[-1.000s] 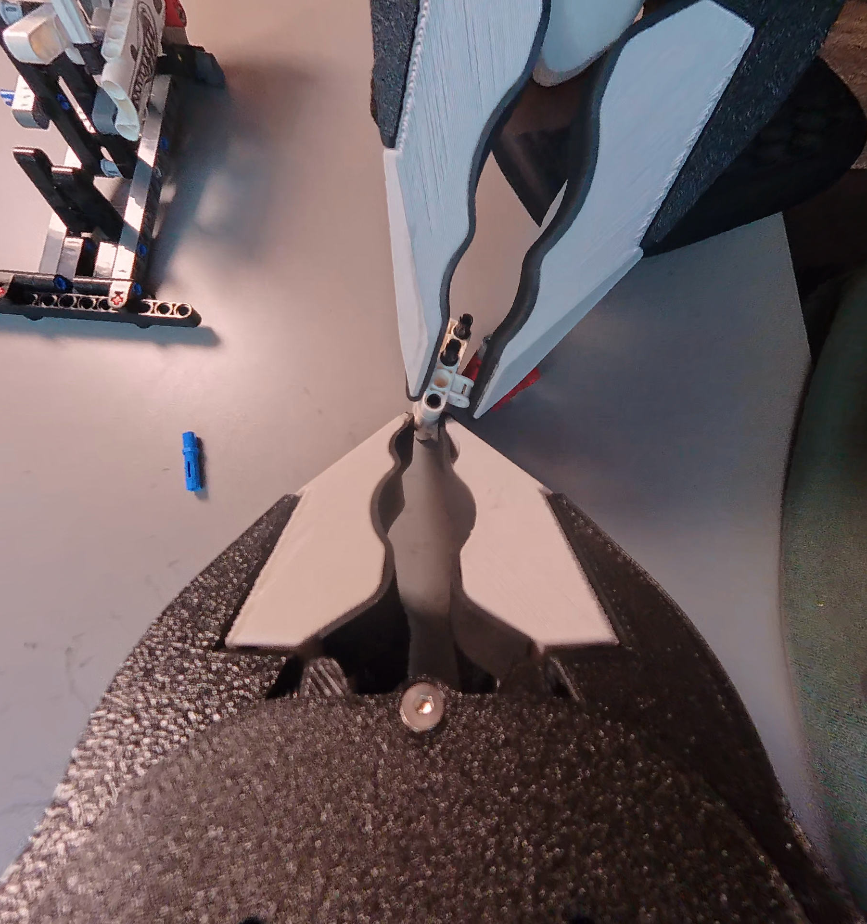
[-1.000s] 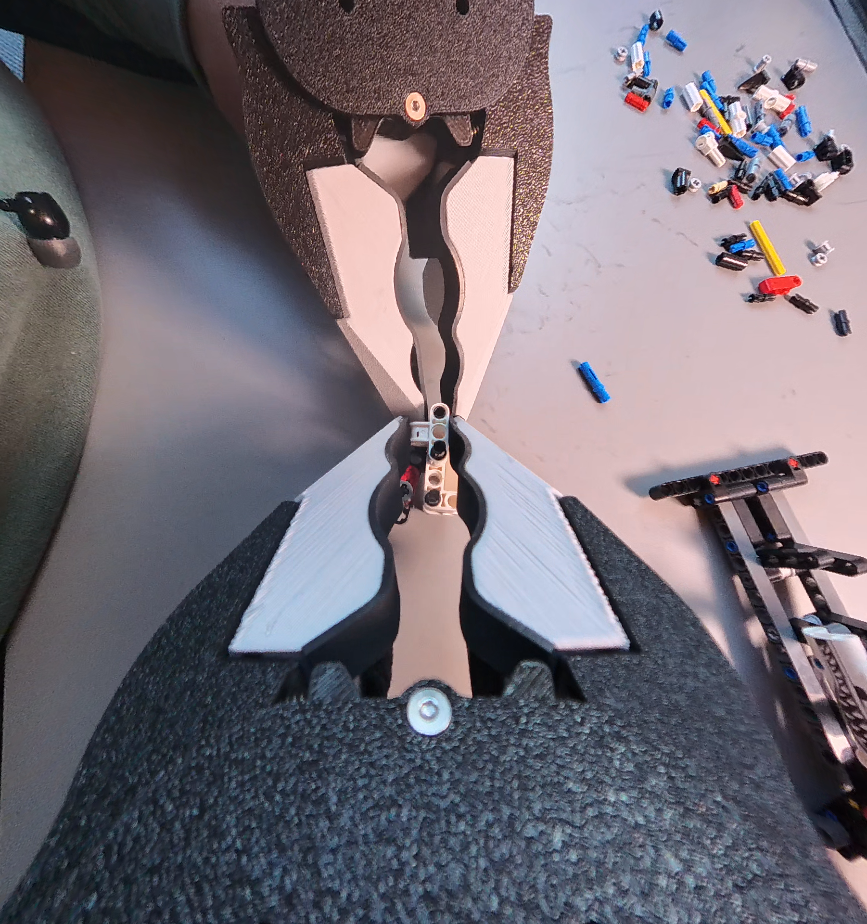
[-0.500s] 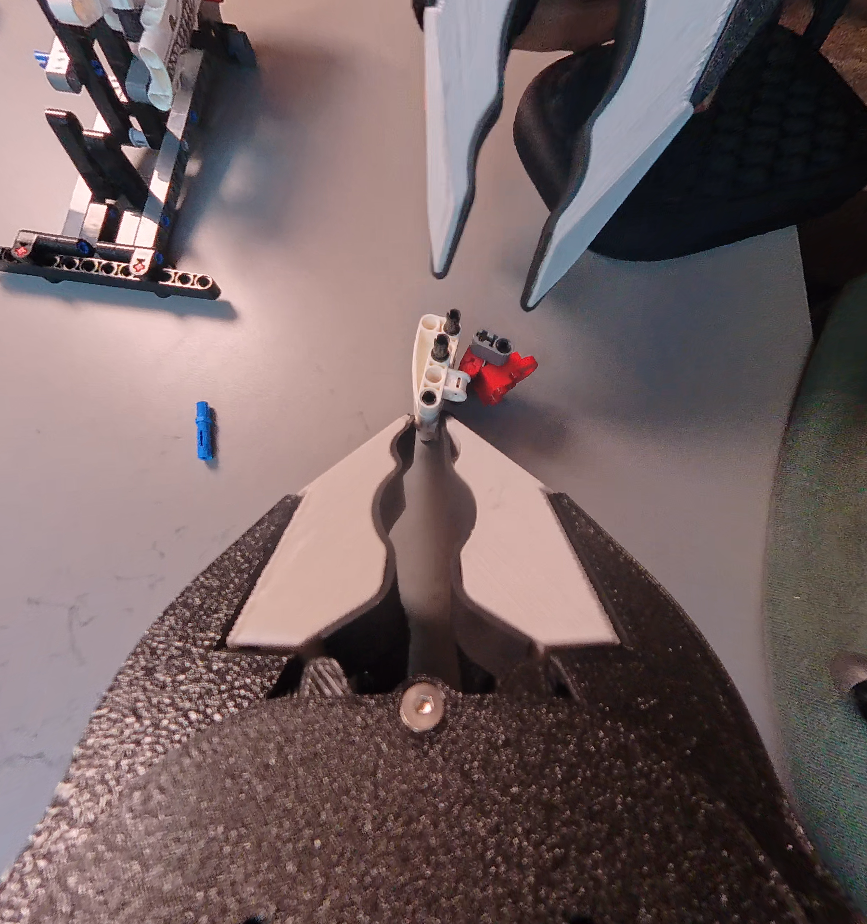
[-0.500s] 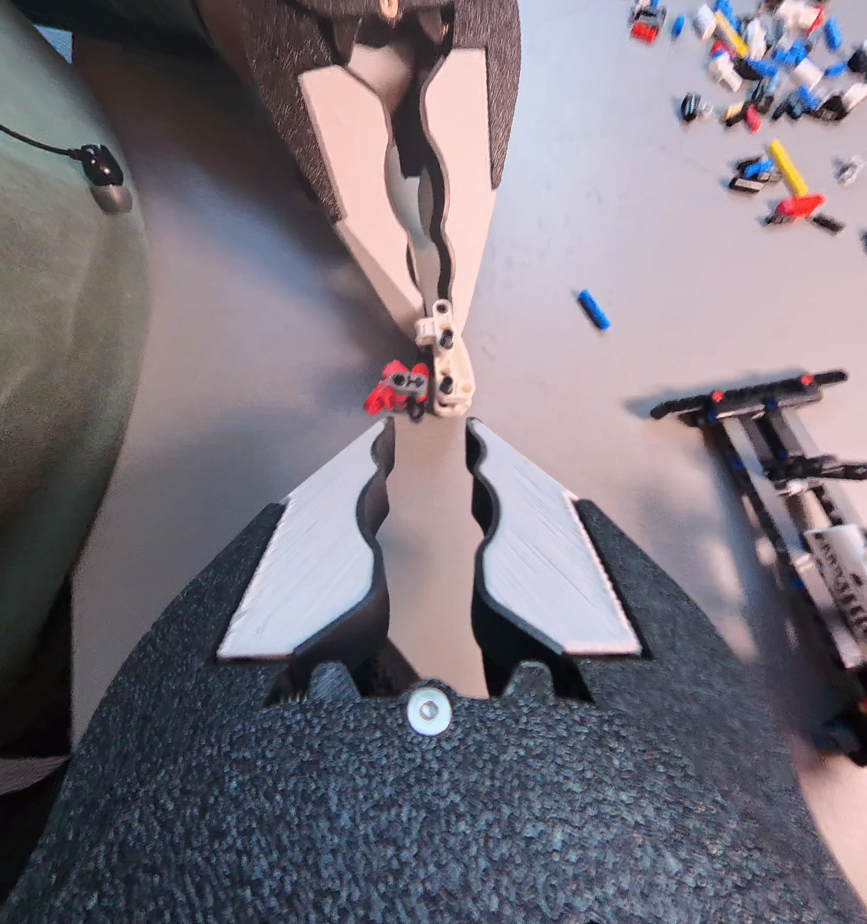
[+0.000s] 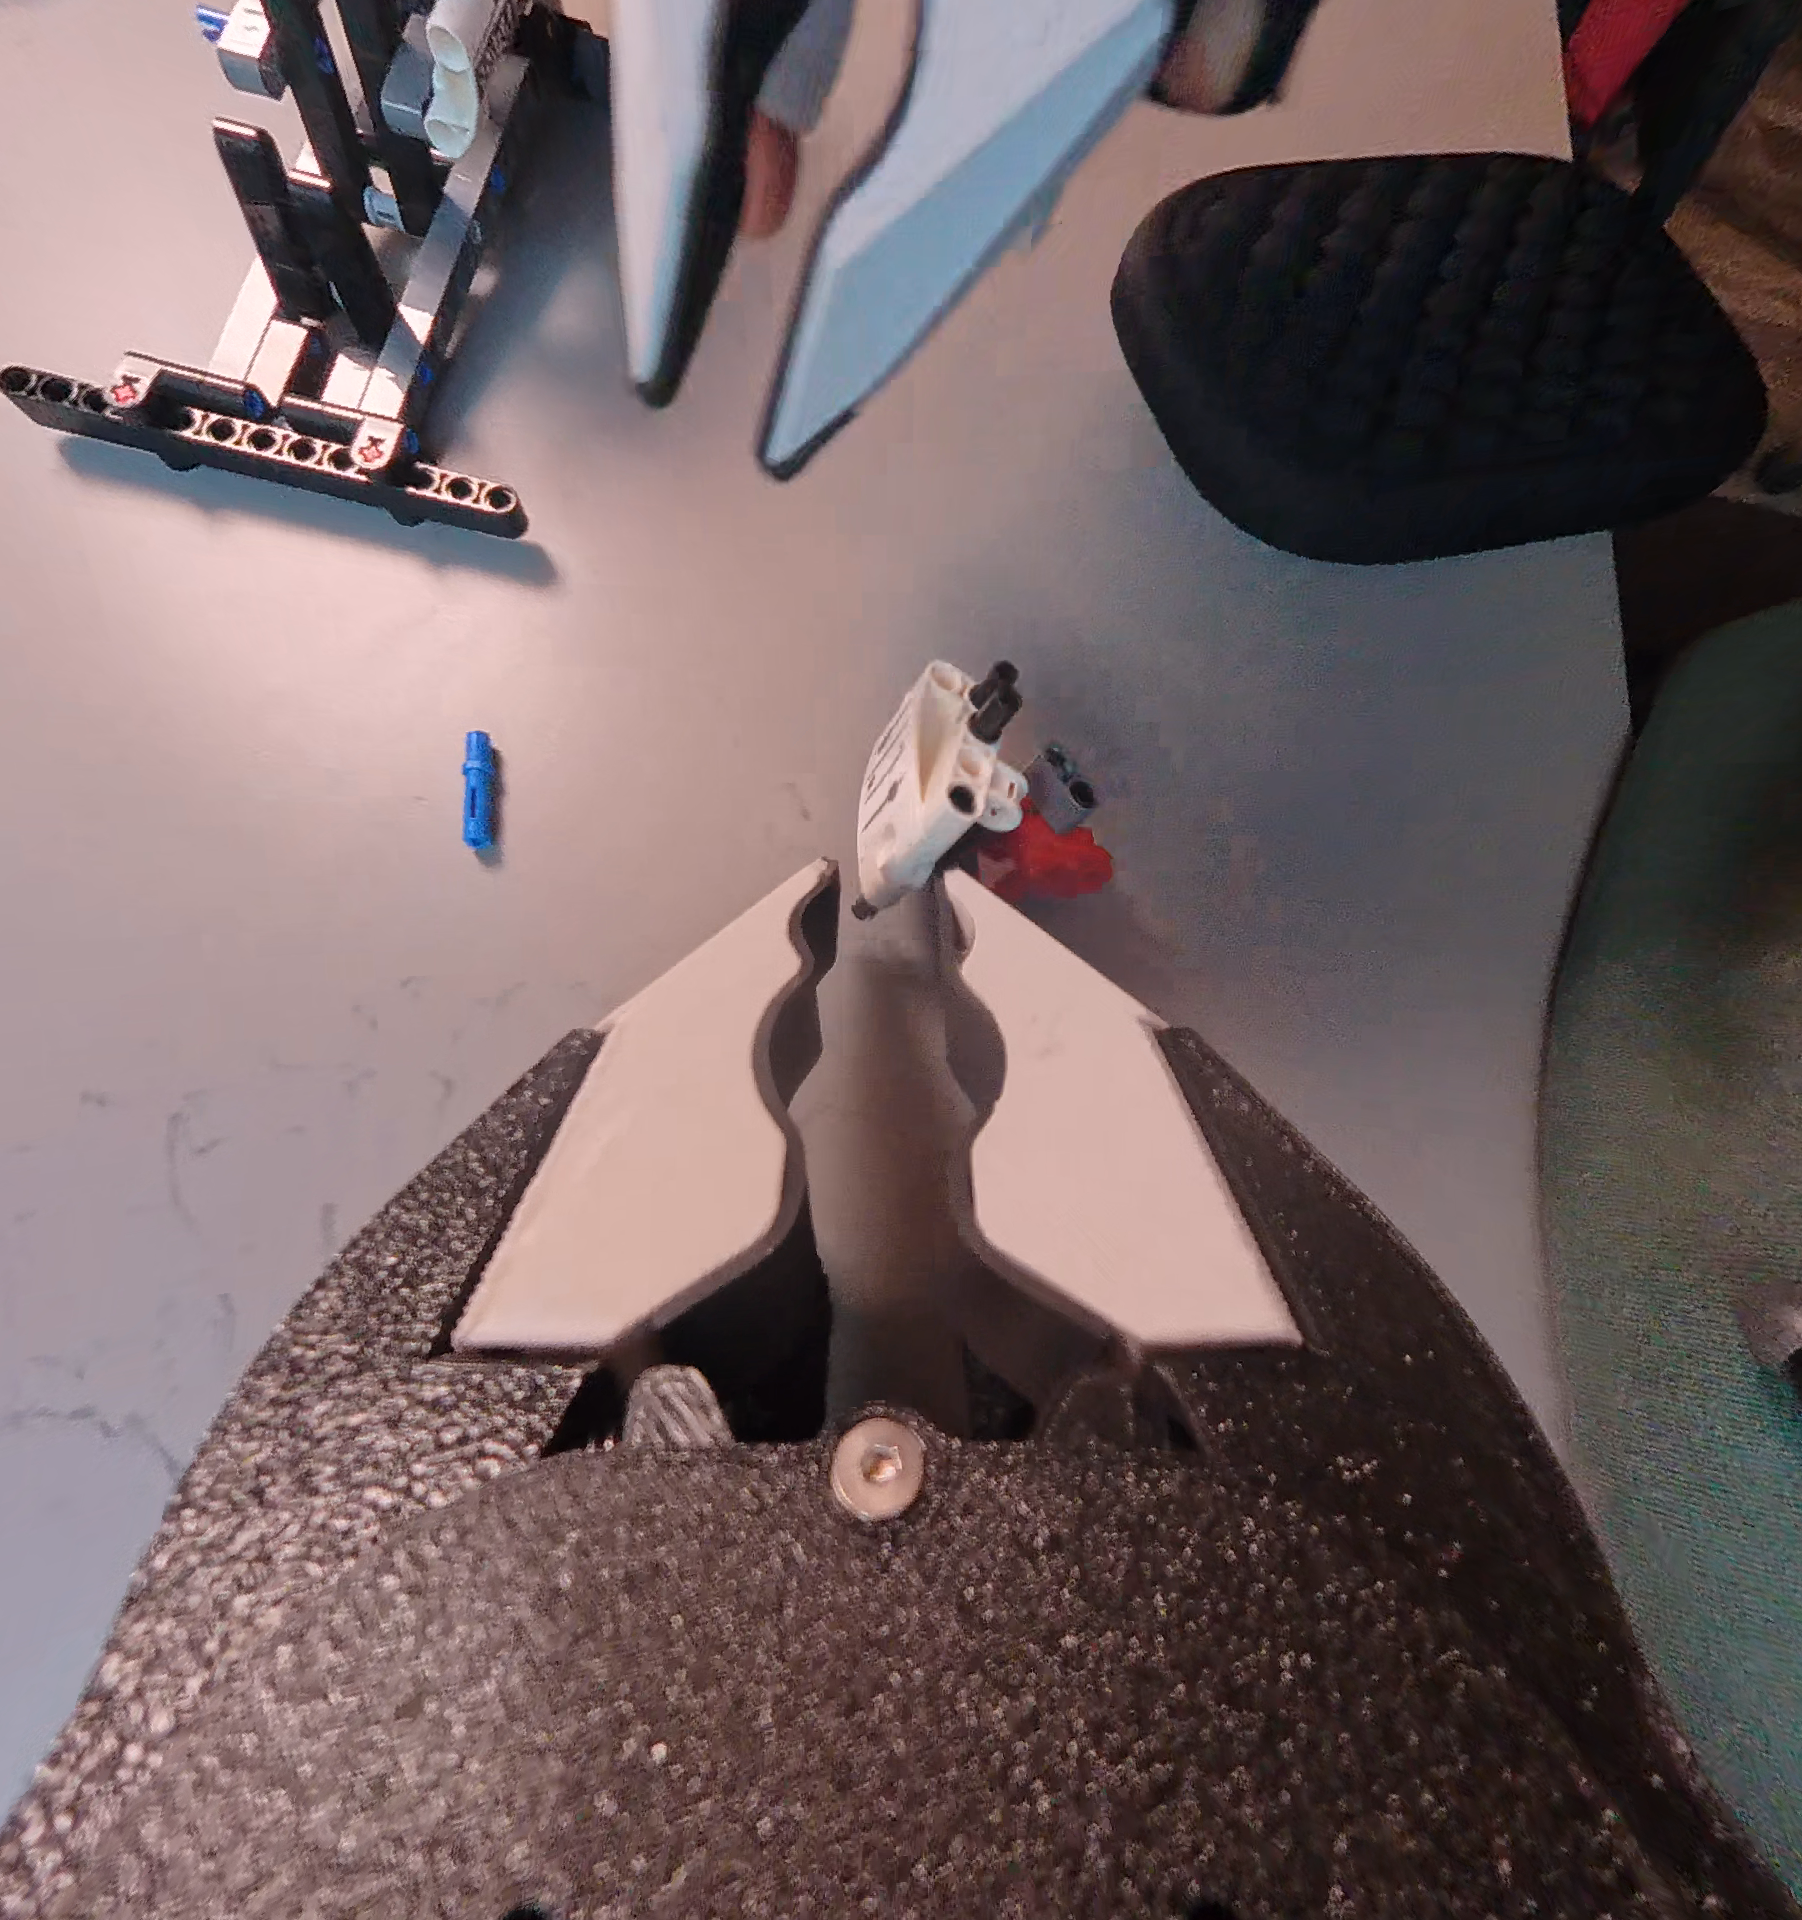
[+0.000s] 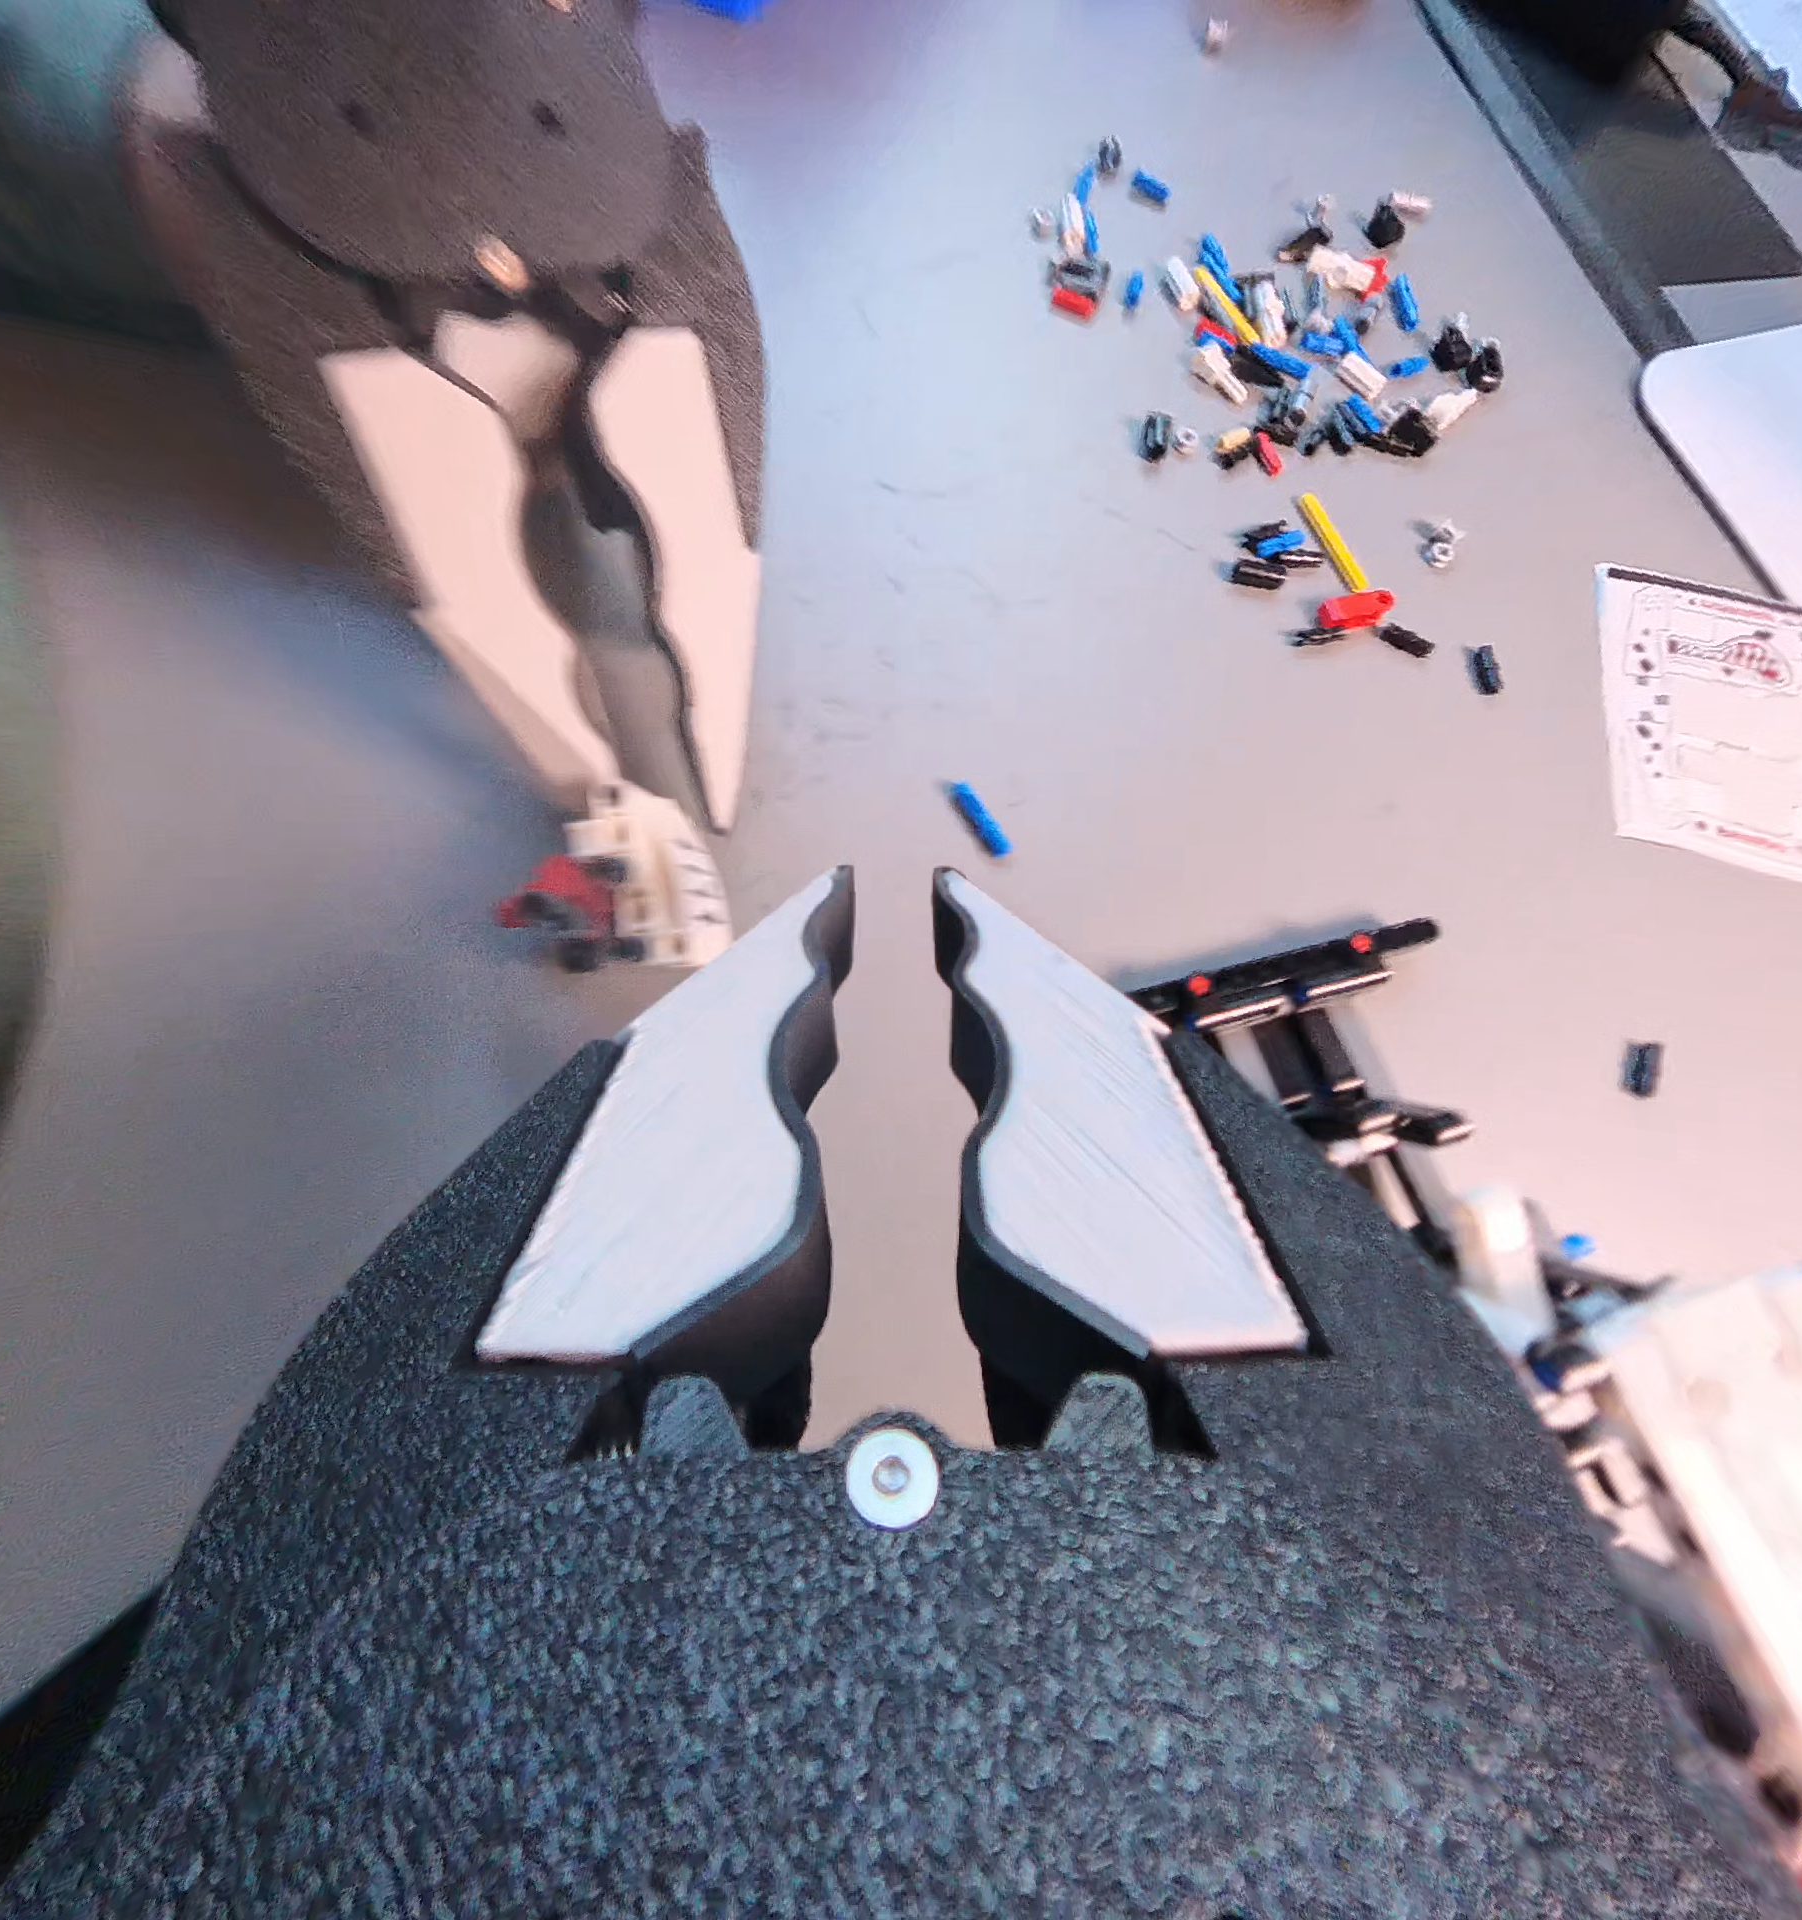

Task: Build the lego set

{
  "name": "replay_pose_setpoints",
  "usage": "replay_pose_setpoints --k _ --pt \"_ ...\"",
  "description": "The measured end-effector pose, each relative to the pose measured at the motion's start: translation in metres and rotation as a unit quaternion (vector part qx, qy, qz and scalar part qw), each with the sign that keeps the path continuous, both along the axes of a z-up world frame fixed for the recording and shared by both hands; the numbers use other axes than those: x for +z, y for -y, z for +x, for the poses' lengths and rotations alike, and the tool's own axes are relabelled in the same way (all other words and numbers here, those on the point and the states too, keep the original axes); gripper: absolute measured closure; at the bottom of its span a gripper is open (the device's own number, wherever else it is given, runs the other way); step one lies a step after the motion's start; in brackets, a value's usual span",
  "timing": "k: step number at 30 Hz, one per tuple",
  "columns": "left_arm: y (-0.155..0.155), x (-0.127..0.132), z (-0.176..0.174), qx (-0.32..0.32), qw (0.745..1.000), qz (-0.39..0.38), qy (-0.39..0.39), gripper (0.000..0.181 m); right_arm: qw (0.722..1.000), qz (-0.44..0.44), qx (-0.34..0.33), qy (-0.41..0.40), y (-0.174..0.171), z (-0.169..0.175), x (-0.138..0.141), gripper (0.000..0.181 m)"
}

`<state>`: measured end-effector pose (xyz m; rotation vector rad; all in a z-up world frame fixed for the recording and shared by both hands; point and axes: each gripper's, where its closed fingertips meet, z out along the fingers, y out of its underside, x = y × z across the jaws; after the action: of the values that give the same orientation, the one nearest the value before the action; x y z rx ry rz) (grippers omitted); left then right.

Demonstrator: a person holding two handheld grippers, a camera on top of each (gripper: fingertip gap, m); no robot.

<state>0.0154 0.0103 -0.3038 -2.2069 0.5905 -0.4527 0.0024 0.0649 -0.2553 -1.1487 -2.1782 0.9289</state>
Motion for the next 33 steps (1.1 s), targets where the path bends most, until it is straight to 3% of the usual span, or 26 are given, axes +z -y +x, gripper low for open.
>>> replay_pose_setpoints --k 7,8,10,14,18,23,25,28,30,33 --pt "0.006 0.017 -0.026 0.009 0.998 0.011 0.061 0.157 0.991 0.088 0.043 0.095 -0.011 -0.046 -0.058 0.160" --pt "0.006 0.019 -0.030 0.013 0.998 0.012 0.068 0.157 0.990 0.085 0.045 0.098 -0.011 -0.048 -0.058 0.160" --pt "0.008 0.022 -0.035 0.011 0.996 0.009 0.084 0.157 0.990 0.075 0.046 0.110 -0.011 -0.049 -0.058 0.178" --pt "0.005 0.026 -0.048 0.028 0.995 0.017 0.093 0.158 0.988 0.081 0.067 0.112 -0.003 -0.043 -0.059 0.178" --pt "-0.003 0.026 -0.057 0.056 0.995 0.034 0.081 0.157 0.992 0.047 0.086 0.077 0.015 -0.036 -0.040 0.179" --pt "-0.005 0.032 -0.044 0.028 0.996 0.066 0.045 0.165 0.993 0.022 0.107 0.048 0.042 -0.028 -0.012 0.179" --pt "-0.002 0.036 -0.038 0.013 0.996 0.073 0.053 0.177 0.993 0.023 0.109 0.039 0.046 -0.026 -0.006 0.179" --pt "0.001 0.041 -0.032 -0.002 0.995 0.079 0.063 0.177 0.993 0.009 0.112 0.031 0.049 -0.022 0.001 0.179" --pt "0.004 0.050 -0.029 -0.010 0.992 0.091 0.092 0.177 0.993 -0.024 0.117 -0.001 0.053 -0.019 0.013 0.179" --pt "0.011 0.079 -0.022 -0.036 0.969 0.116 0.213 0.178 0.982 -0.131 0.118 -0.069 0.061 -0.015 0.045 0.168"
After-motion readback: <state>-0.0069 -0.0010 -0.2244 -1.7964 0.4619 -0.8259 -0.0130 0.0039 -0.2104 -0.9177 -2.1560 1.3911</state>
